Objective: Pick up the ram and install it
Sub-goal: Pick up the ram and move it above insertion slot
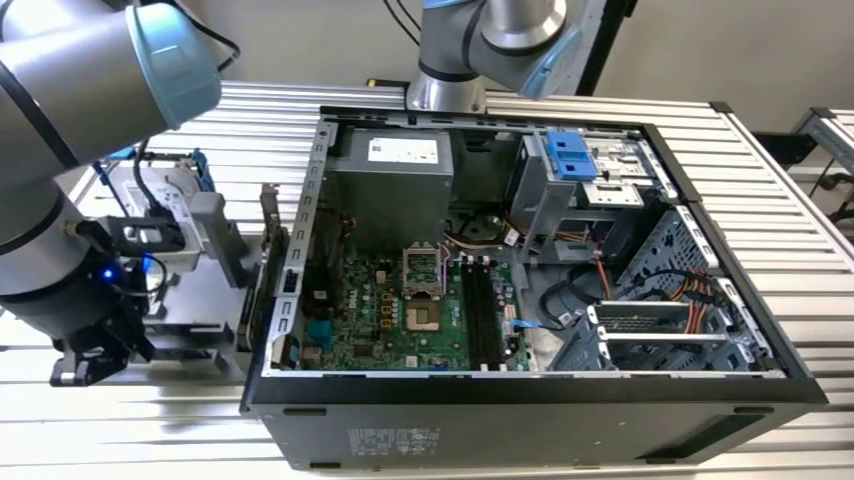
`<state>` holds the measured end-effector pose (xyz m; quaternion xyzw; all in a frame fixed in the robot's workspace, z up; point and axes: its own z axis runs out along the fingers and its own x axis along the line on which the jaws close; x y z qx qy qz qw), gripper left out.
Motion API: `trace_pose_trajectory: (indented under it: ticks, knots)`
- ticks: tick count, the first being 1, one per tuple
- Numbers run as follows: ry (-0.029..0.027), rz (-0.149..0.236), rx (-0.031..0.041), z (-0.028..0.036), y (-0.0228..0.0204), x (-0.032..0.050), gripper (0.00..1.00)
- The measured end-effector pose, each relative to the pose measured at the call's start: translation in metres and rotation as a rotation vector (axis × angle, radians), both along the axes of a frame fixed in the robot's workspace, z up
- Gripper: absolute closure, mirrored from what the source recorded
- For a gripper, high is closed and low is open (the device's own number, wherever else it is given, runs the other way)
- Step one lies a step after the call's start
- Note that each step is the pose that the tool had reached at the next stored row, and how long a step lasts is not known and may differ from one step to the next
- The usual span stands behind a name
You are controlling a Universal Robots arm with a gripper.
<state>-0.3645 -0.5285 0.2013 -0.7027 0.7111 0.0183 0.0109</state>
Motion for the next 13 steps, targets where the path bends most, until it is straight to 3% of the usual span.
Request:
trace_pose_trajectory:
  ticks: [13]
  knots:
    - [0.0003, 0.000, -0.0005, 0.0044, 0.0000, 0.0000, 1.00]
